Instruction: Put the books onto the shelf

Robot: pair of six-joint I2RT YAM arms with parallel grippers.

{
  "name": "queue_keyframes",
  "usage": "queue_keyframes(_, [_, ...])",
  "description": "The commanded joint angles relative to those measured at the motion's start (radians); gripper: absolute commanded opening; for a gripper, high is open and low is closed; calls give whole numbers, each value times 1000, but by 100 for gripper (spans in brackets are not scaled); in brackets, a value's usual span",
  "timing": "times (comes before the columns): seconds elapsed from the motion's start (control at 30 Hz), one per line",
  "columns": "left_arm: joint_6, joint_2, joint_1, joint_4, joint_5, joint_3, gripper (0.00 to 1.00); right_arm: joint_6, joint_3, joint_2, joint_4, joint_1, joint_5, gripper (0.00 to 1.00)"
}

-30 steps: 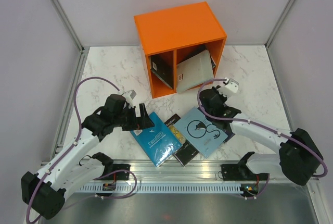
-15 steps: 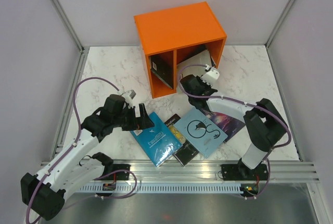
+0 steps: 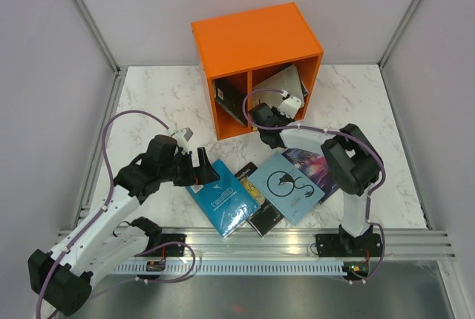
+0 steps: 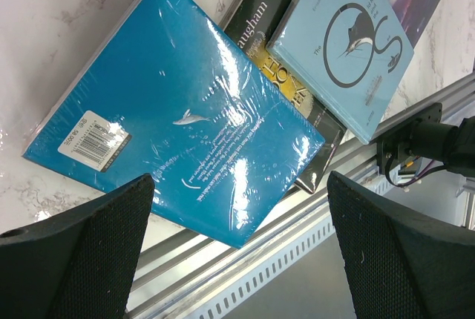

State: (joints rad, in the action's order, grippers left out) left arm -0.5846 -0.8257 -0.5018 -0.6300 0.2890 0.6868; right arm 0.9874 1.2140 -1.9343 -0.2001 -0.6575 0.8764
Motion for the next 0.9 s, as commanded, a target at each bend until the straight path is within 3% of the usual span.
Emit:
queue_keyframes(0.0, [25,0,-6,24,-1,11,100,-26,94,-25,88,45,18,0])
queue_keyframes(0.5, [22,-1,-6,18,-10,10,100,-75,173,-109,116,99,1,0])
queue_keyframes(0.87, [14,-19,-6,12,-27,13,100,-95,6,102,123,101,-86,0])
